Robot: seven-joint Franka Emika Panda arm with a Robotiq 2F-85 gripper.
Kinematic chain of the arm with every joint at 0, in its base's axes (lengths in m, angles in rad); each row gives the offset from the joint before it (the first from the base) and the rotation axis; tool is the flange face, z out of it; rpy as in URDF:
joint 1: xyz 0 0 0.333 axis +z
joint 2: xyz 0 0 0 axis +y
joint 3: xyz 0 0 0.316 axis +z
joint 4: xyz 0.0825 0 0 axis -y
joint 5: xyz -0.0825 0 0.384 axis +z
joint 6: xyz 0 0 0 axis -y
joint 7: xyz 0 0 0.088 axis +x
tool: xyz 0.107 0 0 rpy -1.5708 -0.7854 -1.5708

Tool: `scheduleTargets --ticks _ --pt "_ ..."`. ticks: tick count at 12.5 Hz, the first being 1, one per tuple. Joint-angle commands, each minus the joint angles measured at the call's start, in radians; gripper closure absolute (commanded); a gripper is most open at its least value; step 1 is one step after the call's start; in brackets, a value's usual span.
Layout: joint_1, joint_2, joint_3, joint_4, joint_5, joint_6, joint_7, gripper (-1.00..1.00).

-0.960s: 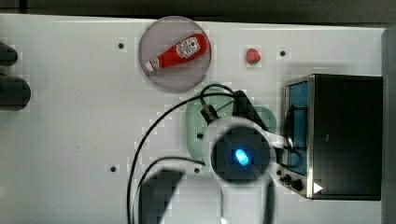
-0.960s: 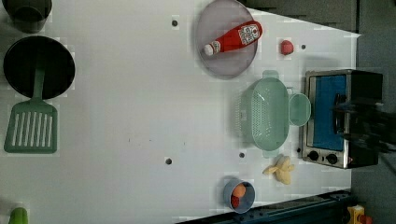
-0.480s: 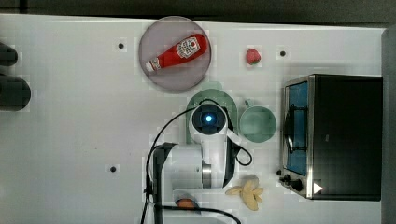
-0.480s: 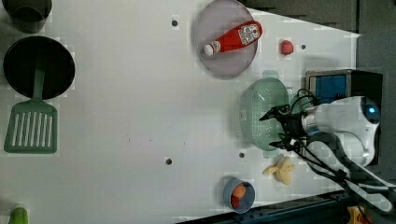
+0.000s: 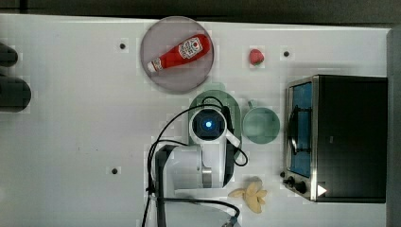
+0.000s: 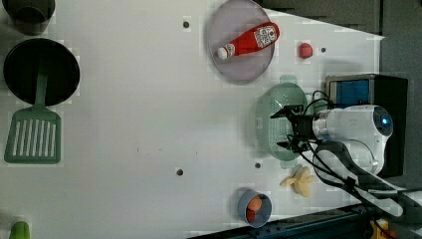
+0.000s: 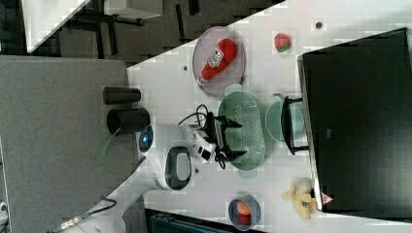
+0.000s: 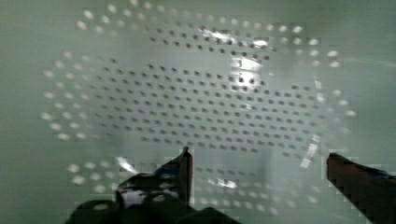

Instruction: Drag strainer right to left.

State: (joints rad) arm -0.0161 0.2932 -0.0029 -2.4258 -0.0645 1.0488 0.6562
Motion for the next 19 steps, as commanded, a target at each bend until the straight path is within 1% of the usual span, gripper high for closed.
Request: scheduleTargets --ticks 1,3,9,13,16,17,19 --pt "0.024 0.05 0.015 0.009 0.023 0.062 0.117 -1.0" --pt "0.037 0.062 0.03 0.01 0.023 0.073 0.168 -1.0" --pt "0.064 0.074 0.054 0.013 0.03 0.071 0.175 -1.0" --pt "0.1 0.086 0.097 0.019 0.143 0.067 0.174 -1.0" --pt "0.137 0.088 0.131 0.026 0.208 0.064 0.175 -1.0" --pt "0.152 0.09 0.144 0.035 0.222 0.062 0.18 -1.0" --pt "0.19 0.092 0.16 0.05 0.231 0.048 0.26 -1.0"
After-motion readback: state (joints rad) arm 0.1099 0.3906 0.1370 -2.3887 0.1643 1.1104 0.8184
